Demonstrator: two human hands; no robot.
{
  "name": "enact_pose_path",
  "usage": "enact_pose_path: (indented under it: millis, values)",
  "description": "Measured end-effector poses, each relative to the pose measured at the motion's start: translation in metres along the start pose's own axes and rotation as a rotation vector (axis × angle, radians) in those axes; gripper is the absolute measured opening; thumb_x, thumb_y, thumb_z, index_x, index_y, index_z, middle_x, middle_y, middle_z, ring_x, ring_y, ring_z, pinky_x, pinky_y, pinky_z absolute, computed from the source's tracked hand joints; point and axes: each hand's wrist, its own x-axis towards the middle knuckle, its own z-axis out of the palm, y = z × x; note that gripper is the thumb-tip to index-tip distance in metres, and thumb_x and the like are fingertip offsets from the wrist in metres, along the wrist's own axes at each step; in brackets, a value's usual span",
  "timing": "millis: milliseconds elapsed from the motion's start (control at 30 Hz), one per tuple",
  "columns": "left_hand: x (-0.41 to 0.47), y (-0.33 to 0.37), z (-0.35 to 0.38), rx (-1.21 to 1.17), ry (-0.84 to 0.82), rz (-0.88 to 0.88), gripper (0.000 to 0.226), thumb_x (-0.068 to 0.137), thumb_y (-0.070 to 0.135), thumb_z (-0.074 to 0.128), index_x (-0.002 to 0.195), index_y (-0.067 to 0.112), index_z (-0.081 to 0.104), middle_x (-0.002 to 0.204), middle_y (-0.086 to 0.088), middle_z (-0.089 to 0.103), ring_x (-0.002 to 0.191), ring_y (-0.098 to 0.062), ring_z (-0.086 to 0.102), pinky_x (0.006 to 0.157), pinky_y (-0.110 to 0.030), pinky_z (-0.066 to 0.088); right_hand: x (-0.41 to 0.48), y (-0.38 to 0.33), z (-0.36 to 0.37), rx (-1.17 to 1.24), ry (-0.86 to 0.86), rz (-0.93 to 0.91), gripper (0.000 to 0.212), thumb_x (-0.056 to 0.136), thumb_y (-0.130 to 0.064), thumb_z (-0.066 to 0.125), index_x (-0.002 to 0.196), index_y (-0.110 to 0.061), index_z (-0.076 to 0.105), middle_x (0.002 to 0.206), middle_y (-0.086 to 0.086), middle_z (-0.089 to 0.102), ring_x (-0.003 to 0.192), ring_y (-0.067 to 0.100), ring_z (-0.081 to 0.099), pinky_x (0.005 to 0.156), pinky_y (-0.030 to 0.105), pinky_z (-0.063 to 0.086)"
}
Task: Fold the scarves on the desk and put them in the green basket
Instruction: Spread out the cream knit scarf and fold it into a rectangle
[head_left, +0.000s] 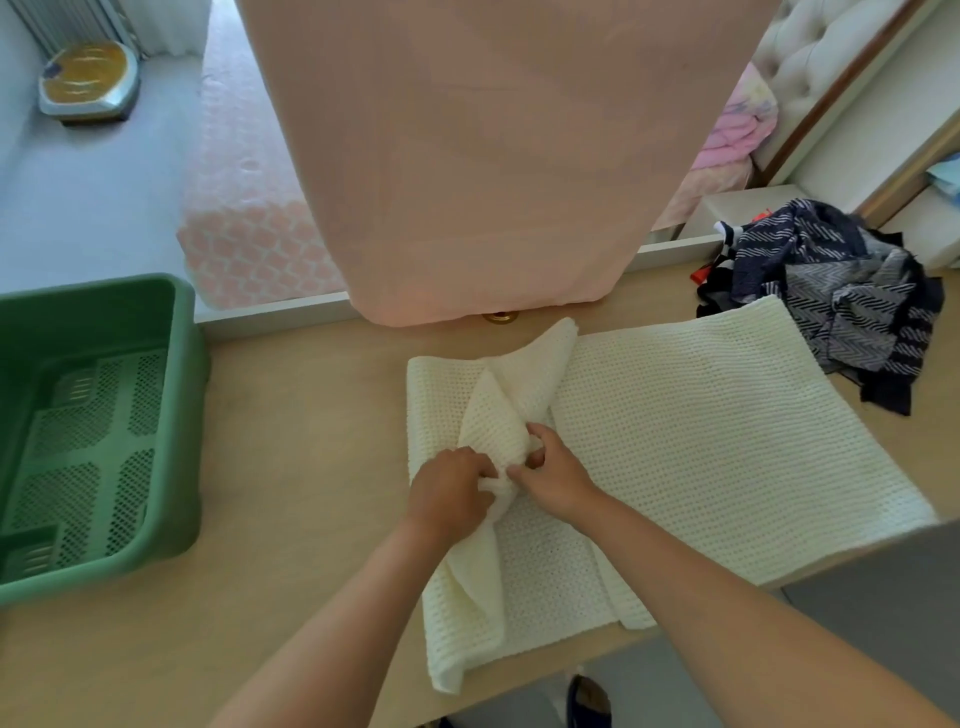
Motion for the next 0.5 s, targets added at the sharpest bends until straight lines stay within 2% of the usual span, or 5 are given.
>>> enact_pose_path:
  millis: [100, 133, 200, 367, 500]
  values:
    - [-0.004, 0.009, -0.013, -0.149, -0.003, -0.01, 0.024, 0.09, 0.032, 0.063, 0.113, 0.03, 0.069, 0.112, 0.014, 0.064, 0.103, -0.006, 0.056, 0.09, -0.025, 0.043, -0.004, -0.006, -0.011, -0.053, 0.062, -0.055, 0.019, 0.089, -0.038, 0.066, 0.101, -0.026, 0.056, 0.085, -0.009, 0.056, 0.079, 0.009, 0.055, 0.069, 0.023, 0.04]
    - [-0.004, 0.015, -0.016, -0.223, -0.003, -0.016, 0.022, 0.091, 0.031, 0.063, 0.112, 0.03, 0.069, 0.11, 0.016, 0.063, 0.102, -0.004, 0.056, 0.088, -0.022, 0.041, -0.008, -0.009, -0.018, -0.017, 0.08, -0.081, 0.018, 0.089, -0.035, 0.066, 0.085, -0.023, 0.053, 0.076, -0.008, 0.052, 0.071, 0.009, 0.05, 0.064, 0.024, 0.038]
    - [-0.003, 0.031, -0.019, -0.338, 0.035, 0.008, 0.019, 0.09, 0.03, 0.066, 0.109, 0.029, 0.07, 0.107, 0.017, 0.064, 0.1, -0.001, 0.057, 0.085, -0.017, 0.039, -0.016, -0.014, -0.038, 0.092, 0.134, -0.098, 0.025, 0.089, -0.026, 0.062, 0.072, -0.019, 0.045, 0.069, -0.004, 0.047, 0.063, 0.011, 0.044, 0.06, 0.027, 0.034]
    - [0.004, 0.093, -0.008, -0.458, 0.104, 0.032, 0.024, 0.088, 0.045, 0.066, 0.109, 0.032, 0.067, 0.111, 0.02, 0.06, 0.103, 0.001, 0.053, 0.086, -0.013, 0.037, -0.036, -0.001, -0.111, -0.031, 0.252, -0.057, 0.018, 0.088, -0.024, 0.056, 0.084, -0.006, 0.054, 0.08, 0.007, 0.06, 0.068, 0.017, 0.054, 0.061, 0.031, 0.041]
    - [0.007, 0.126, 0.02, -0.312, -0.025, 0.012, 0.036, 0.092, 0.046, 0.06, 0.126, 0.035, 0.057, 0.134, 0.01, 0.051, 0.125, -0.011, 0.044, 0.105, -0.027, 0.034, -0.053, 0.044, -0.165, -0.424, 0.191, 0.083, 0.021, 0.094, -0.03, 0.051, 0.111, -0.019, 0.058, 0.104, -0.002, 0.063, 0.088, 0.016, 0.06, 0.072, 0.031, 0.047]
